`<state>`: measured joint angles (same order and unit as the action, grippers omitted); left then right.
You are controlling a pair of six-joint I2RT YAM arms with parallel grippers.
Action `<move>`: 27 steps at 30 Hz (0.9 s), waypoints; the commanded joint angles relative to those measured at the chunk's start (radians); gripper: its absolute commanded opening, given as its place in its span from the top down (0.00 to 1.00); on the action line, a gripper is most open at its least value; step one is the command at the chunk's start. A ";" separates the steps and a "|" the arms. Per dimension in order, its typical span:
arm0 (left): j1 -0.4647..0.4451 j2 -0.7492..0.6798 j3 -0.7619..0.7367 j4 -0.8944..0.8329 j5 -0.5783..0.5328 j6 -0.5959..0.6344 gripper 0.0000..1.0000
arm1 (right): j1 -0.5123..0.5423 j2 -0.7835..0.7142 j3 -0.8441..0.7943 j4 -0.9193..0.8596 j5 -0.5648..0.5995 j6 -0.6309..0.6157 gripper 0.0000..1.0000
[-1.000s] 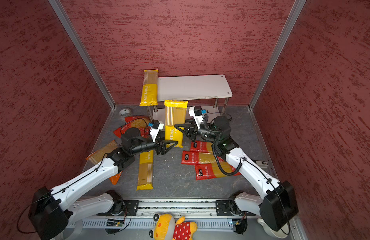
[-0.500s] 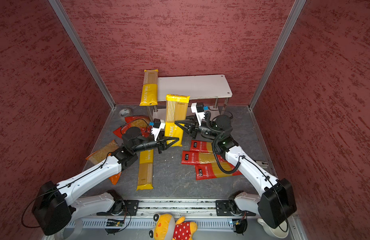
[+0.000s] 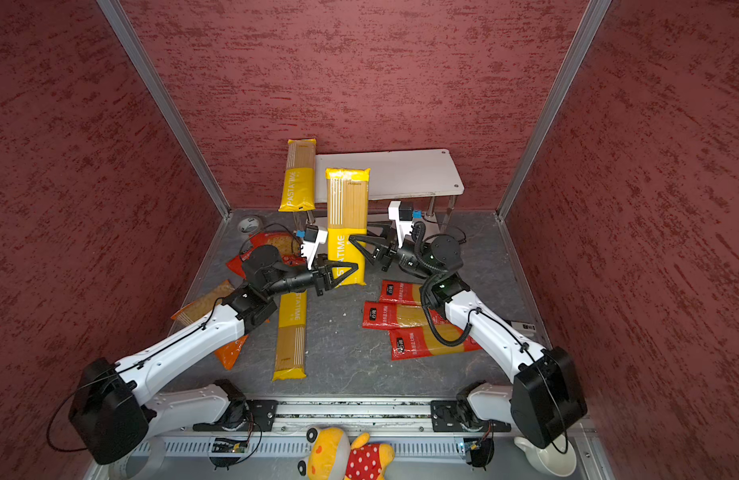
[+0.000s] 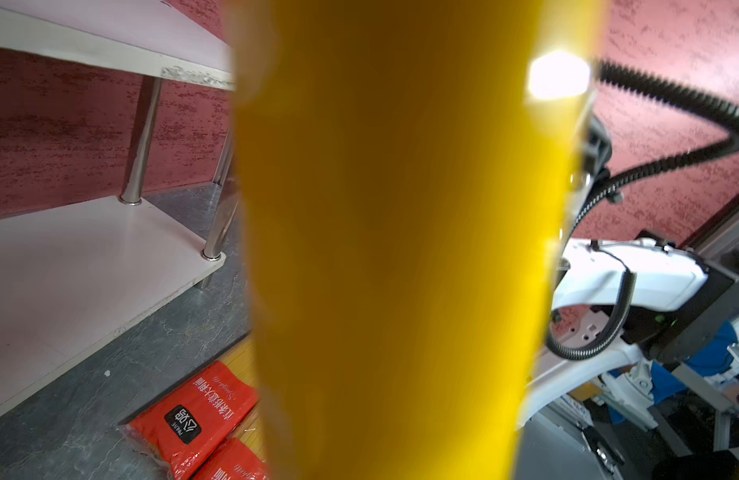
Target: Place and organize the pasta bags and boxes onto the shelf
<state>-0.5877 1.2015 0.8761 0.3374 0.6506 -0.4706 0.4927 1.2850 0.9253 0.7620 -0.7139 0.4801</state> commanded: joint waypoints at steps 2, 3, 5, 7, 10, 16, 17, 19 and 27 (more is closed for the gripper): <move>0.062 0.002 0.107 0.082 -0.032 -0.141 1.00 | -0.008 -0.051 -0.041 0.073 0.075 -0.014 0.42; 0.070 0.009 0.123 0.075 -0.031 -0.156 1.00 | -0.010 -0.055 -0.048 0.067 0.083 -0.014 0.42; 0.092 0.032 0.174 0.045 -0.033 -0.196 1.00 | -0.014 -0.056 -0.054 0.048 0.101 -0.012 0.42; 0.120 0.069 0.248 -0.023 -0.041 -0.246 1.00 | -0.015 -0.055 -0.053 0.026 0.116 -0.006 0.42; 0.169 0.145 0.393 -0.150 -0.030 -0.330 1.00 | -0.015 -0.047 -0.055 0.018 0.131 0.017 0.42; 0.175 0.262 0.639 -0.342 -0.031 -0.353 1.00 | -0.016 -0.059 -0.057 -0.011 0.196 0.064 0.42; 0.176 0.283 0.666 -0.367 -0.032 -0.366 1.00 | -0.016 -0.061 -0.056 -0.019 0.201 0.069 0.42; 0.171 0.314 0.705 -0.391 -0.035 -0.404 1.00 | -0.016 -0.062 -0.054 -0.036 0.226 0.087 0.42; 0.155 0.376 0.721 -0.393 -0.080 -0.523 0.94 | -0.029 -0.040 -0.012 -0.087 0.252 0.197 0.42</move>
<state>-0.4271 1.5944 1.5616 -0.1616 0.5964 -0.9779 0.4736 1.2472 0.8745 0.6918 -0.4923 0.6090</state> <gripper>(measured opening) 0.248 0.576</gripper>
